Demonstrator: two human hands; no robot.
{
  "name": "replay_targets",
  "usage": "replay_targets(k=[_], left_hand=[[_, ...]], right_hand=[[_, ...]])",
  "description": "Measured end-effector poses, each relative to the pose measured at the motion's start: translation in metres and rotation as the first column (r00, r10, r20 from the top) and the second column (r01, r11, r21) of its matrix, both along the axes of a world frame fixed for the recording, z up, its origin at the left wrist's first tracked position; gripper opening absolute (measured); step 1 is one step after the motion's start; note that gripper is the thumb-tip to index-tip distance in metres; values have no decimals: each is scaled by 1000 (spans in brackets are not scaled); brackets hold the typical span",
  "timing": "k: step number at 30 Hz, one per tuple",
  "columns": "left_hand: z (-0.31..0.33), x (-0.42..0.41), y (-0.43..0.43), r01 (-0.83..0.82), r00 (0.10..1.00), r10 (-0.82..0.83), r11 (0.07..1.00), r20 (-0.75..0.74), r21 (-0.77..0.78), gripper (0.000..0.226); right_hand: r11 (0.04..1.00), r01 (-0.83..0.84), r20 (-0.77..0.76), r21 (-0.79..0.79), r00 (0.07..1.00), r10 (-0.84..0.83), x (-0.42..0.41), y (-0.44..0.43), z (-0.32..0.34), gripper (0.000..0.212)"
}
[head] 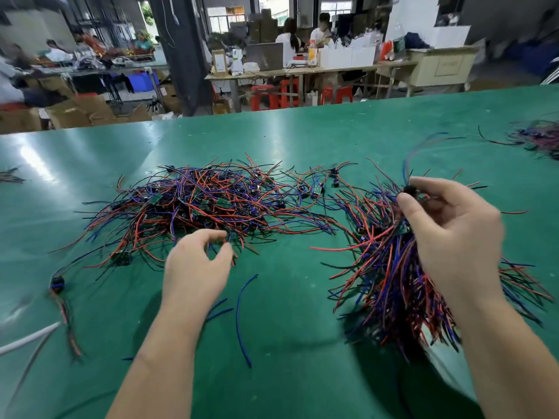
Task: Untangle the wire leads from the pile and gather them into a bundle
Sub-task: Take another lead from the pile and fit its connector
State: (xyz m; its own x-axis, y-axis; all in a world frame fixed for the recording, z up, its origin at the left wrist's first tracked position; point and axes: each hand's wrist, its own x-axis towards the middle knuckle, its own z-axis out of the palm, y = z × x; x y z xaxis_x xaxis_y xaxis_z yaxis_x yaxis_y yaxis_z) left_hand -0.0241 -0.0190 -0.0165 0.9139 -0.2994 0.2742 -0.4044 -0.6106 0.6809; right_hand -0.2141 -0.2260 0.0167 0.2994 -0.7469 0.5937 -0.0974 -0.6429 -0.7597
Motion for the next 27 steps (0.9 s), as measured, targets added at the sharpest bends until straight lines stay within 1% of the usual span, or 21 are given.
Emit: replay_targets(k=[1, 2, 3, 4, 5, 7, 9, 11, 12, 15, 16, 17, 19, 22, 27], left_hand=[[-6, 7, 4, -34, 999, 32, 988, 13, 151, 26], [-12, 13, 7, -42, 998, 52, 955, -24, 293, 36], [-16, 17, 8, -28, 995, 67, 910, -79, 413, 43], [-21, 19, 9, -5, 989, 76, 871, -124, 491, 46], [-24, 20, 9, 7, 987, 76, 856, -140, 517, 44], [-26, 23, 10, -21, 993, 71, 887, -90, 462, 32], [-26, 25, 11, -47, 997, 66, 937, -44, 347, 22], [-26, 25, 11, -64, 995, 81, 964, -56, 256, 25], [-26, 24, 11, -83, 994, 97, 966, -43, 243, 31], [-28, 22, 10, -140, 990, 141, 945, 18, 297, 64], [-27, 21, 10, -136, 990, 143, 947, -3, 291, 71], [-27, 20, 9, -123, 990, 137, 952, -31, 281, 72], [-30, 22, 8, -95, 990, 122, 945, -68, 314, 68], [-33, 28, 12, -78, 984, 134, 919, -118, 386, 57], [-36, 37, 19, -113, 967, 197, 901, -161, 419, 54]], right_hand=[[997, 73, -128, -29, 989, -77, -1, -5, 0, 25], [992, 119, -234, -39, 964, -125, -2, -8, -1, 30], [990, 137, -288, -23, 948, -138, -1, -7, -2, 34], [991, 134, -291, -9, 948, -131, -1, -5, -1, 36], [993, 120, -262, -14, 958, -120, 0, -2, -1, 36], [996, 78, -189, -32, 979, -83, 2, 7, 0, 32], [999, 27, -149, -33, 988, -32, 5, 16, -1, 28], [999, -17, -140, -41, 990, 11, 9, 23, -4, 26], [998, -38, -136, -45, 990, 32, 11, 27, -6, 25], [995, -86, -106, -54, 991, 80, 14, 32, -9, 25], [994, -100, -87, -52, 992, 95, 14, 33, -10, 26], [993, -112, -68, -50, 992, 108, 14, 34, -11, 26], [990, -127, -54, -54, 991, 124, 15, 35, -12, 27], [988, -146, -73, -47, 987, 143, 16, 37, -14, 25], [982, -187, -73, -24, 980, 185, 17, 40, -17, 32]])
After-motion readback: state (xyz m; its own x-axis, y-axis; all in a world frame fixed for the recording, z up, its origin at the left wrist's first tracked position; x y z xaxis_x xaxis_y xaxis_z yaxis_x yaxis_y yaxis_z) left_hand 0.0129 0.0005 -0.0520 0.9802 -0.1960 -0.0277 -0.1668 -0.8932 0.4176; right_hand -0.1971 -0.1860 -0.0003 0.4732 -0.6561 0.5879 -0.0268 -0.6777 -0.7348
